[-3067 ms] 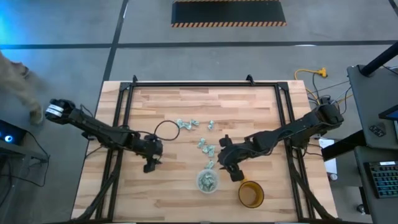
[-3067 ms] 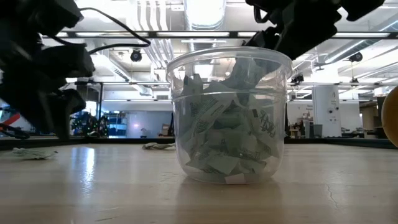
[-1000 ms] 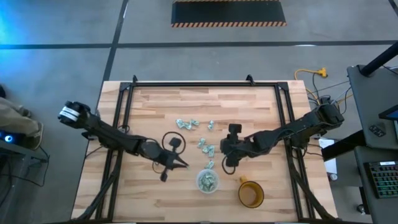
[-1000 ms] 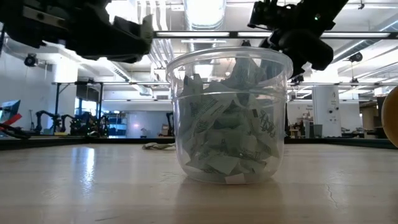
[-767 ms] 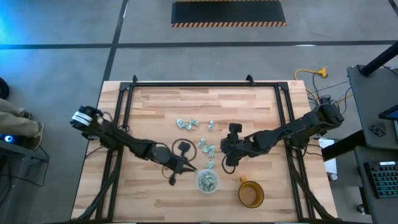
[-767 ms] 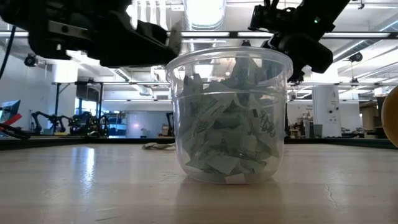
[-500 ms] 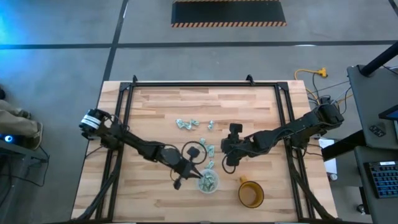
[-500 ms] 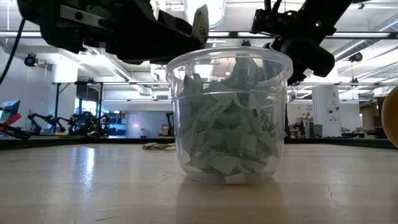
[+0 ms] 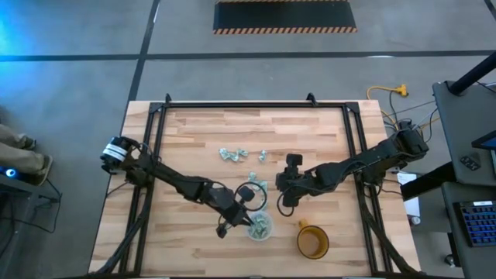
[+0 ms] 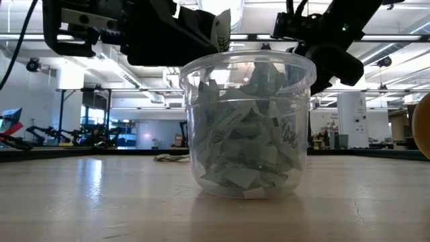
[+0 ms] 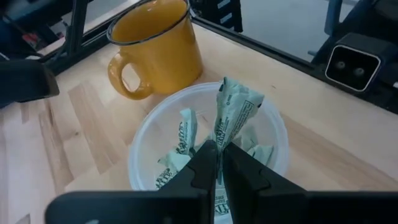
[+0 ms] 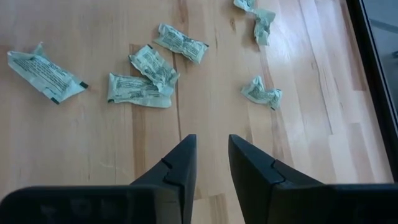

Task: Pick and place Stevia / Truvia into bins
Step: Put the stevia packet into the transparent bin

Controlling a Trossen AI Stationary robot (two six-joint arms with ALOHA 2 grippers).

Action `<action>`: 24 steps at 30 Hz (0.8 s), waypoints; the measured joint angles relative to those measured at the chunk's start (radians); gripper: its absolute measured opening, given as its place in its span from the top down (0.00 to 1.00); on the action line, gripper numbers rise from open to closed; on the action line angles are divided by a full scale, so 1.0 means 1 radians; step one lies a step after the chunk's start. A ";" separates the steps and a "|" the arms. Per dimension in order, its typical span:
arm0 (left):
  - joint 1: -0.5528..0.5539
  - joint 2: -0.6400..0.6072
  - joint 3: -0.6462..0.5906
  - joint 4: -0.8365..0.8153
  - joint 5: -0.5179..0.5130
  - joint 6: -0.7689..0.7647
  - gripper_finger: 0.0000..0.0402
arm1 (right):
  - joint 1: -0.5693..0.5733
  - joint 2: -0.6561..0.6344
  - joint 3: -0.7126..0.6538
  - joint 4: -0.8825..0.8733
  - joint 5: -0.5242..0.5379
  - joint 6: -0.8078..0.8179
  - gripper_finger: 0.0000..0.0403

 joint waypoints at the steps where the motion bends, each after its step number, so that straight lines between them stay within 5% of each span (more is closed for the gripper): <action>1: 0.000 0.000 0.000 -0.002 -0.001 0.004 0.98 | 0.000 0.000 0.000 0.000 0.000 0.000 0.79; 13: 0.004 -0.001 0.016 -0.001 -0.071 0.012 0.62 | 0.000 0.000 -0.004 0.004 0.000 0.013 0.81; 24: 0.009 -0.172 -0.031 -0.339 -0.610 -0.050 0.52 | -0.052 0.000 -0.067 0.158 -0.031 -0.015 0.80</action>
